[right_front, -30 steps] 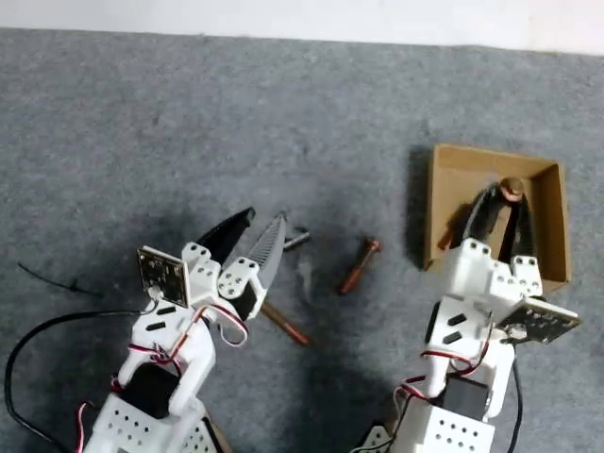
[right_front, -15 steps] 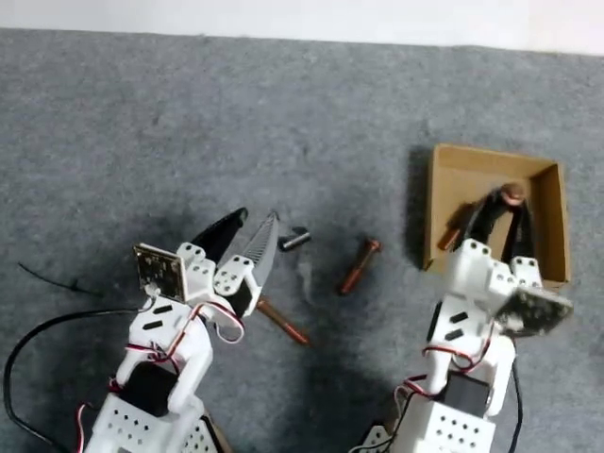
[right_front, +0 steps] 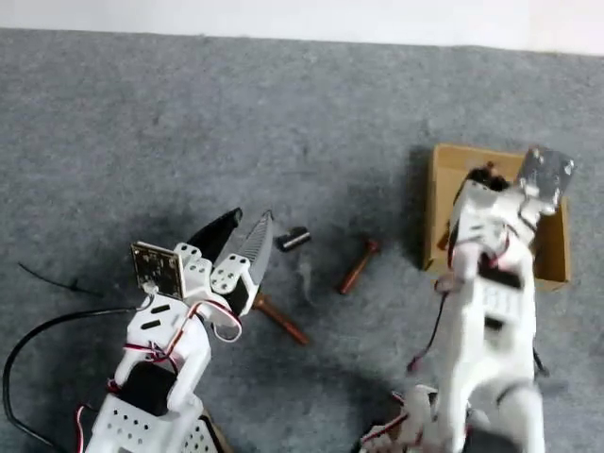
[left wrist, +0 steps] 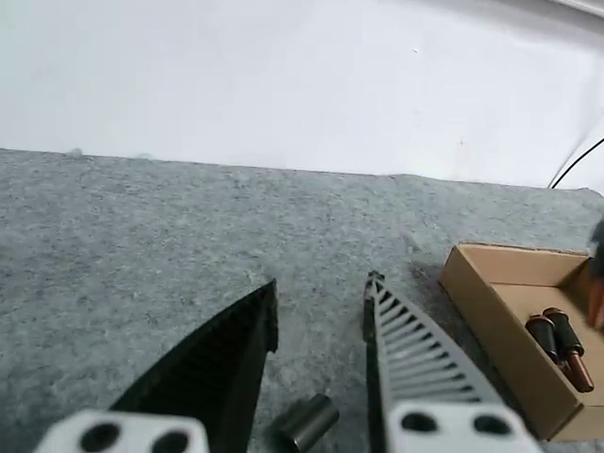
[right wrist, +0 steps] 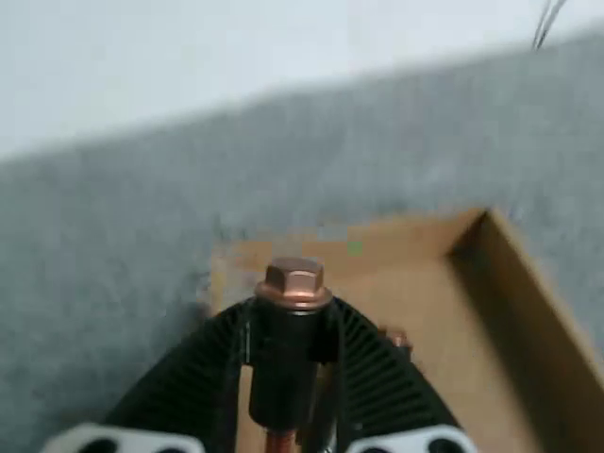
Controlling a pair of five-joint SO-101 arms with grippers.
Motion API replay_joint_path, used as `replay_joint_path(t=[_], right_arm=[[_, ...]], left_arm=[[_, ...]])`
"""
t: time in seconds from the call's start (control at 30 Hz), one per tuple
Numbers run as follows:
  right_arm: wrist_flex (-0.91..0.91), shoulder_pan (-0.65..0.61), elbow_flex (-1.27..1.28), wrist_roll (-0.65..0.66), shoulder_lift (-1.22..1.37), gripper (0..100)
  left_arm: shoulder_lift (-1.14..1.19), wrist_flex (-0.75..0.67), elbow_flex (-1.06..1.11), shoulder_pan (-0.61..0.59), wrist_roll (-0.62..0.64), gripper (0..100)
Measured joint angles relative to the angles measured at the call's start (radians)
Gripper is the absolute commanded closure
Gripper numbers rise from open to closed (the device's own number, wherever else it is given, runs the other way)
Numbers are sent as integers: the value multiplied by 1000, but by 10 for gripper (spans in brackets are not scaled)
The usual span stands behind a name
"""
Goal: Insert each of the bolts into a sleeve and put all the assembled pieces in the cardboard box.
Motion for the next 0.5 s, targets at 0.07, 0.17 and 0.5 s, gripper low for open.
replay_joint_path(t=[0.07,0.17,0.5], right_arm=[[0,2,-52,0,126,935],[0,-2,-94,0,239,796],[8,-14,-123,3,288,714]], left_arm=[[0,5,0,0,0,849],[0,5,0,0,0,849],[0,5,0,0,0,849]])
